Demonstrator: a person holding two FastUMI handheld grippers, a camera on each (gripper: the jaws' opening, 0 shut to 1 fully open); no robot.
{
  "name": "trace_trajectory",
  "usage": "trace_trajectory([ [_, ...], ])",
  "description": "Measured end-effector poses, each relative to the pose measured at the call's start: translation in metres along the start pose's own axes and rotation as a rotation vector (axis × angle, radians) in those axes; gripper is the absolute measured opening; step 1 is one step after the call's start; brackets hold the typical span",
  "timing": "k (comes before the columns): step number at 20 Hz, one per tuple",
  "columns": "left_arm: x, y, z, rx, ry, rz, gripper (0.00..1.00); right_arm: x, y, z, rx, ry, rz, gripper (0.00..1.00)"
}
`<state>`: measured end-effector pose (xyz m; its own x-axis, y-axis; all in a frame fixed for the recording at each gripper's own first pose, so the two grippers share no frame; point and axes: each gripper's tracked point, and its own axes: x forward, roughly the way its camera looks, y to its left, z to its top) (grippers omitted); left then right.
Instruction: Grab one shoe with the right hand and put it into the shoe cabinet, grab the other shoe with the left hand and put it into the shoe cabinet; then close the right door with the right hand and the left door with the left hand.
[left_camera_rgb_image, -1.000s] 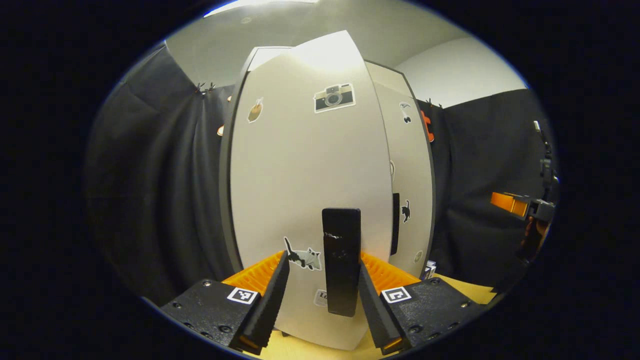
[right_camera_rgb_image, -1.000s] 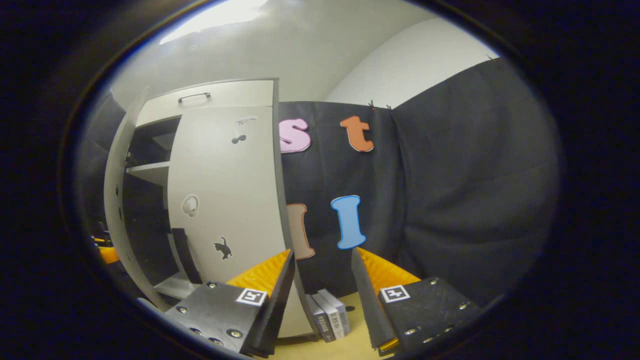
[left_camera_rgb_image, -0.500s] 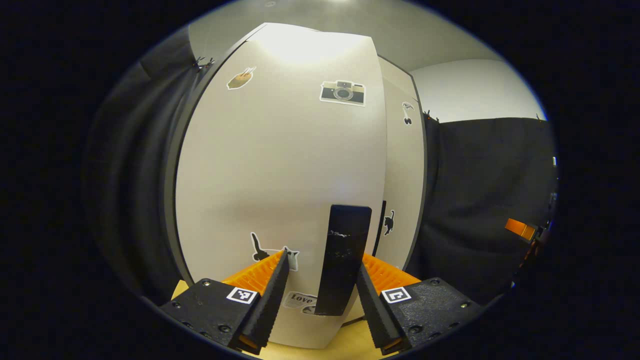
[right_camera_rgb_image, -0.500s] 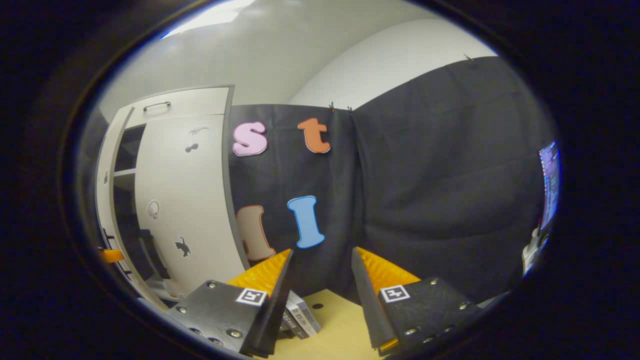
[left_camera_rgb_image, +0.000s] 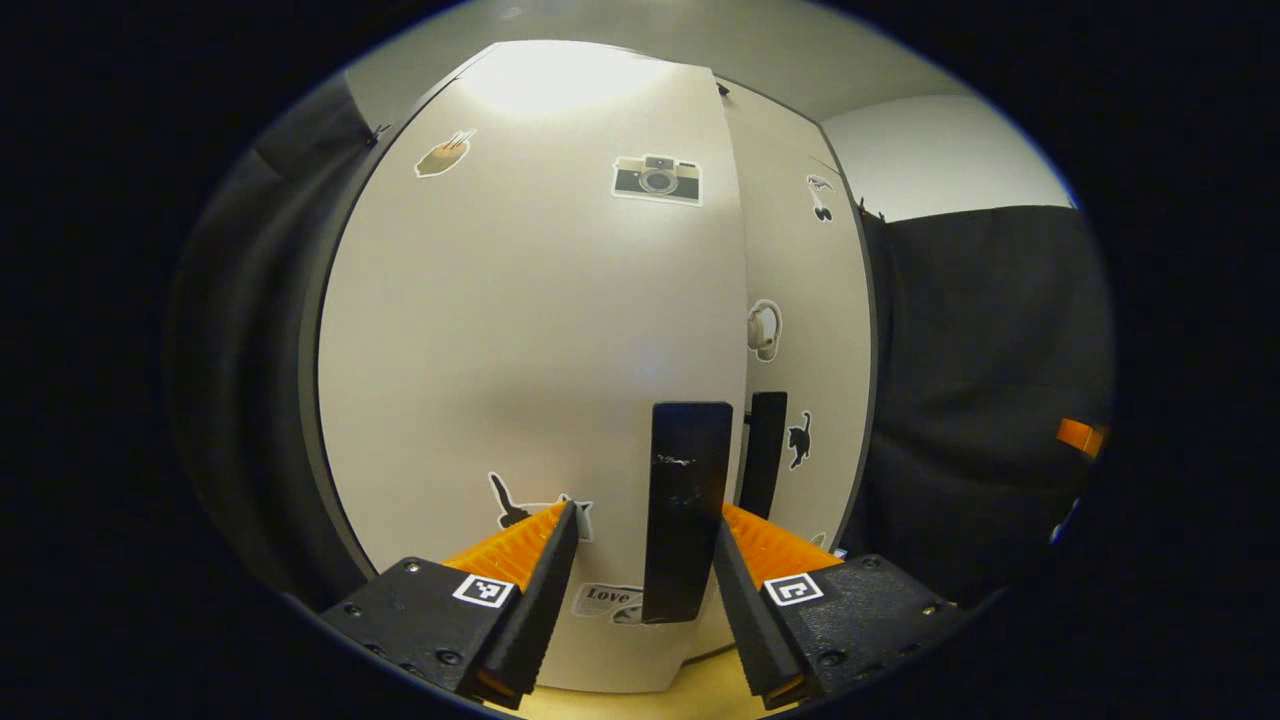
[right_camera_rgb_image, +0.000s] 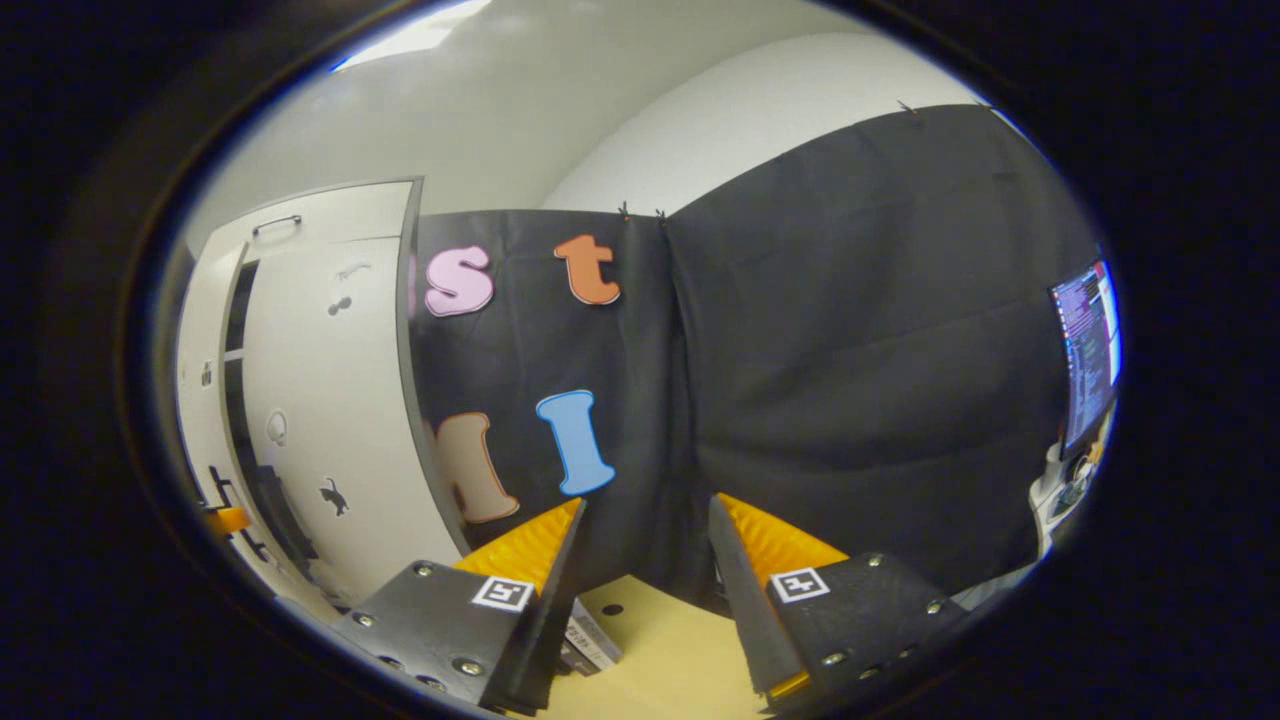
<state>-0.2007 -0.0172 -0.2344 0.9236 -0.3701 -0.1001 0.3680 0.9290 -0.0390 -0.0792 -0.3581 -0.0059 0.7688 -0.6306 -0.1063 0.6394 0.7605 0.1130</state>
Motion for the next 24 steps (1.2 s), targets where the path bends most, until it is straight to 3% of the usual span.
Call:
trace_trajectory([
  [10,0.005,-0.003,-0.002,-0.030,0.007,-0.029,0.76,0.002,-0.009,-0.010,0.012,0.022,-0.037,0.71],
  [12,0.008,-0.003,-0.002,-0.063,0.010,-0.040,0.71,0.002,-0.007,-0.010,0.028,0.019,-0.034,0.71],
  [18,0.016,0.000,-0.003,-0.044,0.029,-0.038,0.71,0.004,0.000,-0.016,0.019,0.022,-0.038,0.71],
  [20,0.016,0.000,-0.003,-0.045,0.026,-0.041,0.67,0.003,0.008,-0.018,0.027,0.024,-0.018,0.71],
  [24,0.016,-0.001,-0.004,-0.039,0.030,-0.043,0.71,0.002,0.039,-0.024,0.017,0.040,0.073,0.71],
])
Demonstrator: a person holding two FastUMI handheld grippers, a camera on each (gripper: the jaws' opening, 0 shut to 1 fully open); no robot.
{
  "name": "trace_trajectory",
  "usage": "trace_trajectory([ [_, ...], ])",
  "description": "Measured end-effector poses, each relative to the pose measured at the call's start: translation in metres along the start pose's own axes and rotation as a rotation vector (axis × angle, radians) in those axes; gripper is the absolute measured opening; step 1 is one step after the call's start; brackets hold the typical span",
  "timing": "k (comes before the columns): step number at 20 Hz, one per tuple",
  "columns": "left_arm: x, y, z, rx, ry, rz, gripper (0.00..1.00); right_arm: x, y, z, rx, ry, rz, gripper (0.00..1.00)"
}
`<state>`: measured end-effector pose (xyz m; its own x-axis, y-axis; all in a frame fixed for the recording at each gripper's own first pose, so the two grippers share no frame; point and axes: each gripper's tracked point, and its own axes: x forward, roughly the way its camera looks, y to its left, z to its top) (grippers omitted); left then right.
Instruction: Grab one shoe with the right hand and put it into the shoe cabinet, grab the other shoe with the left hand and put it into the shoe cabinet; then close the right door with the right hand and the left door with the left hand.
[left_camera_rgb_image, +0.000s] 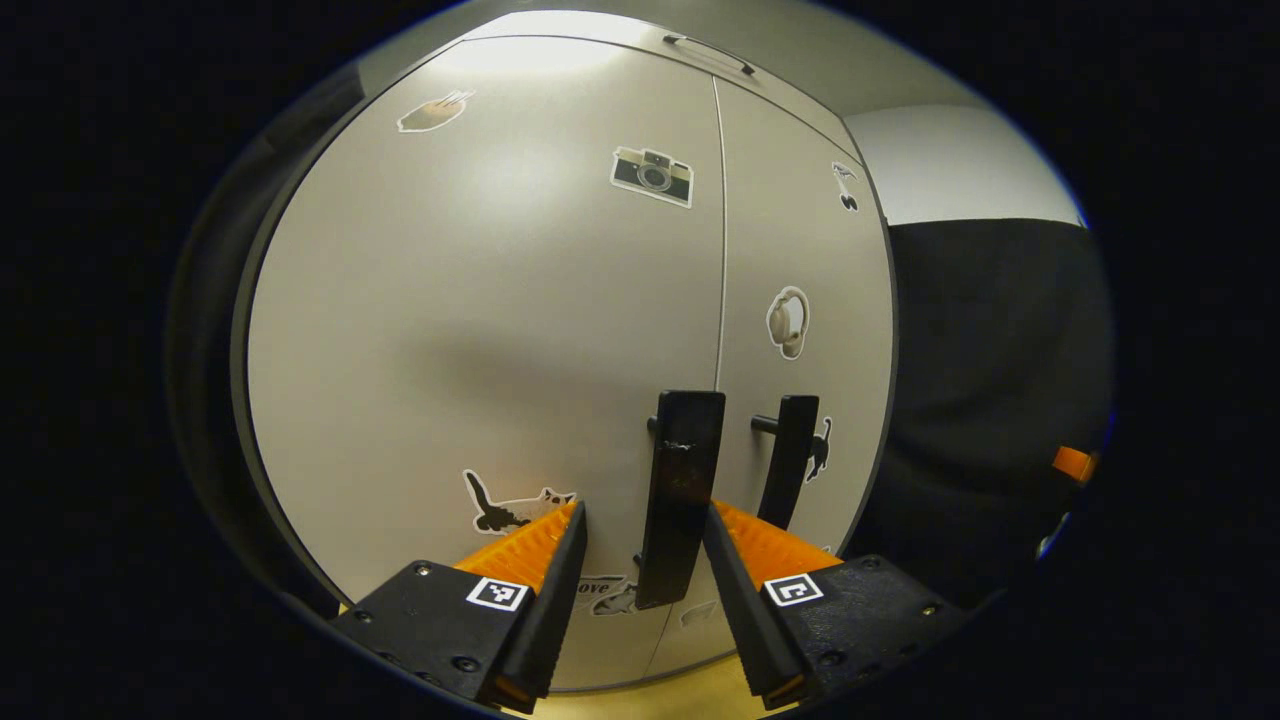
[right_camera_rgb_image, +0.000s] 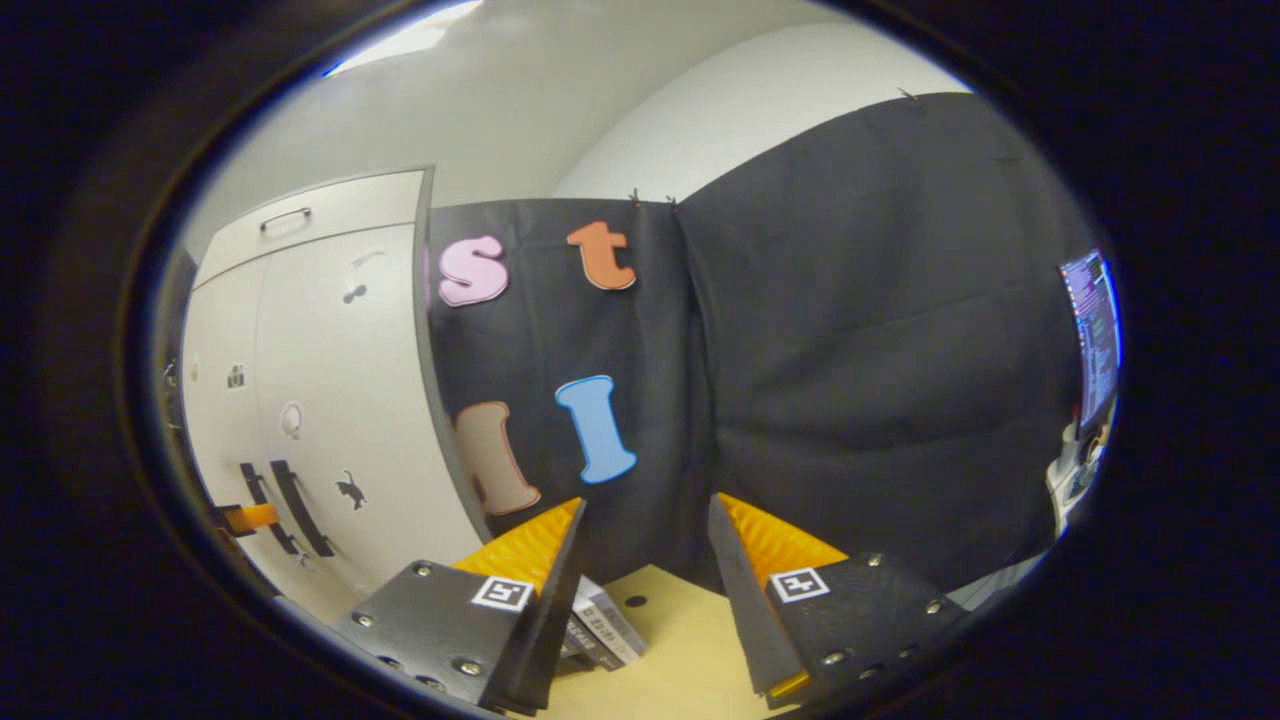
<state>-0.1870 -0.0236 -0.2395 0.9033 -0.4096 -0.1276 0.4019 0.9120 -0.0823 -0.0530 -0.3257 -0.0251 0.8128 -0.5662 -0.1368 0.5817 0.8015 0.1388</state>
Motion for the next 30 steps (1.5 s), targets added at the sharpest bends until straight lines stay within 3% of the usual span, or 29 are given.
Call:
trace_trajectory([
  [7,-0.038,0.007,0.023,0.067,-0.027,0.089,0.75,-0.006,0.071,0.003,-0.066,0.015,0.205,0.71],
  [14,-0.111,0.011,0.047,0.040,-0.078,0.159,0.74,-0.039,0.141,0.010,-0.090,0.023,0.449,0.71],
  [18,-0.152,0.016,0.044,0.034,-0.071,0.209,0.74,-0.064,0.166,0.006,-0.087,0.037,0.540,0.71],
  [24,-0.203,0.014,0.039,0.051,-0.063,0.241,0.74,-0.096,0.177,0.004,-0.077,0.061,0.576,0.71],
  [29,-0.204,-0.003,0.039,0.112,-0.053,0.216,0.70,-0.117,0.162,0.006,-0.112,0.046,0.537,0.71],
  [30,-0.201,-0.011,0.042,0.122,-0.062,0.200,0.74,-0.119,0.157,0.007,-0.127,0.038,0.526,0.71],
])
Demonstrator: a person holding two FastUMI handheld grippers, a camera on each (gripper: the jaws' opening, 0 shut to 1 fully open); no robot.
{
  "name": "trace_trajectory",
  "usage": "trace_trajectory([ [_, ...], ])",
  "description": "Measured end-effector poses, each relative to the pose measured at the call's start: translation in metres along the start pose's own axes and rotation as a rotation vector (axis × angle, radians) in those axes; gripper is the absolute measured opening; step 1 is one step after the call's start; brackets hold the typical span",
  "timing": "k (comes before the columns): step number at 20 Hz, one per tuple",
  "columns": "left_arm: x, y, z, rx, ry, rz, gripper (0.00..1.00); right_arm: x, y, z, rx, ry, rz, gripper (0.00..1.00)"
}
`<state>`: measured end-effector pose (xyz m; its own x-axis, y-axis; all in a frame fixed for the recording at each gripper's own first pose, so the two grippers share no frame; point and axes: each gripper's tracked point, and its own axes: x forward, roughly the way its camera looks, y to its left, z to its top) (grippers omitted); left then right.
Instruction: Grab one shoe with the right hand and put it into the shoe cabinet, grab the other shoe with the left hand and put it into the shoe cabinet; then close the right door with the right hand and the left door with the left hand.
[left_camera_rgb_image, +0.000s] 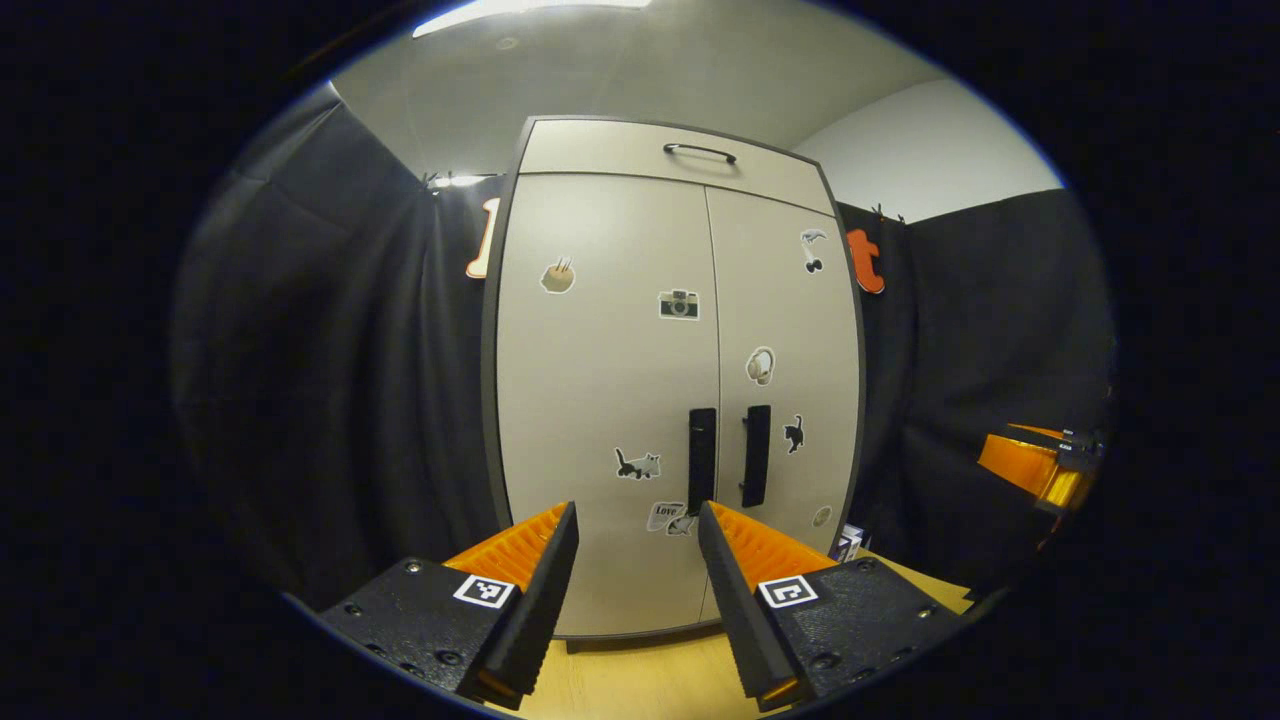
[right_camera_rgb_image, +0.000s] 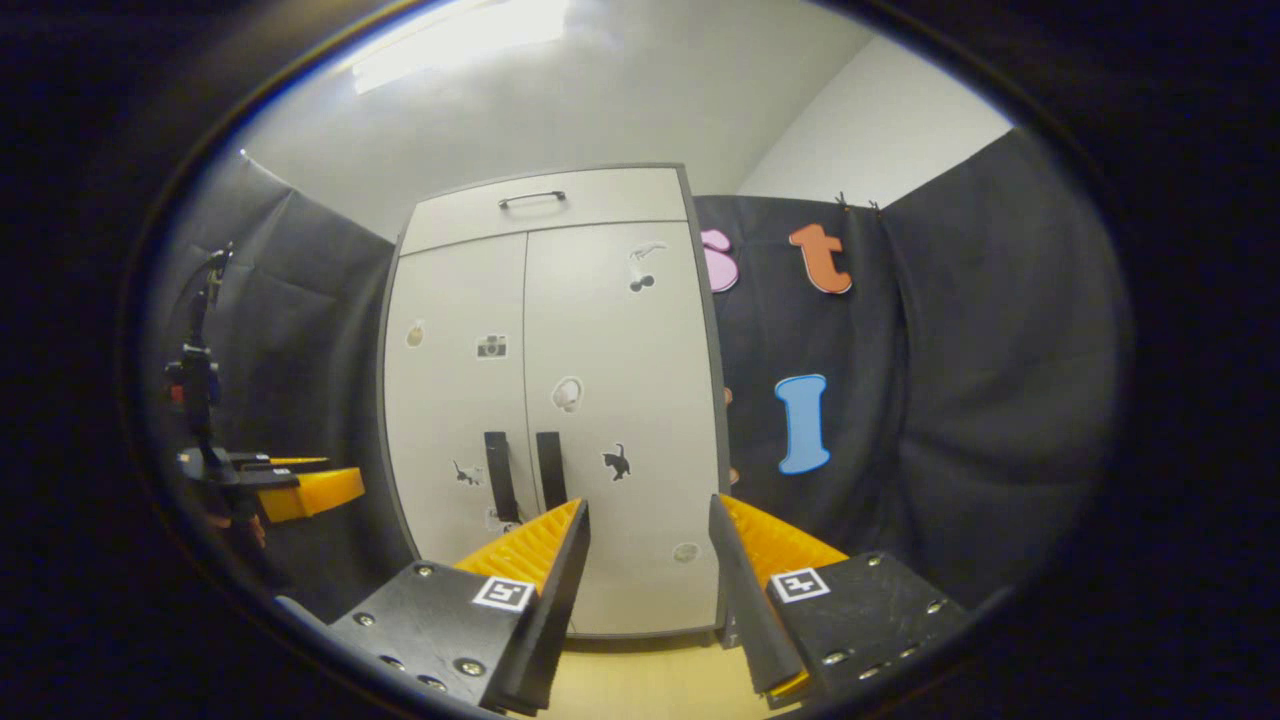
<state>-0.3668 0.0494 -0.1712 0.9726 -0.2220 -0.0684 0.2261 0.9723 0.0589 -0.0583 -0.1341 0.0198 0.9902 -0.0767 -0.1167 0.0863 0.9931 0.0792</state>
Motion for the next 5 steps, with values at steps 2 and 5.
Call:
trace_trajectory([
  [2,0.004,-0.017,0.007,0.000,-0.018,-0.031,0.74,-0.006,-0.008,0.002,-0.012,-0.001,-0.008,0.71],
  [5,0.014,-0.056,0.016,-0.002,-0.043,-0.079,0.74,-0.011,-0.034,0.016,-0.012,-0.034,-0.031,0.71],
])
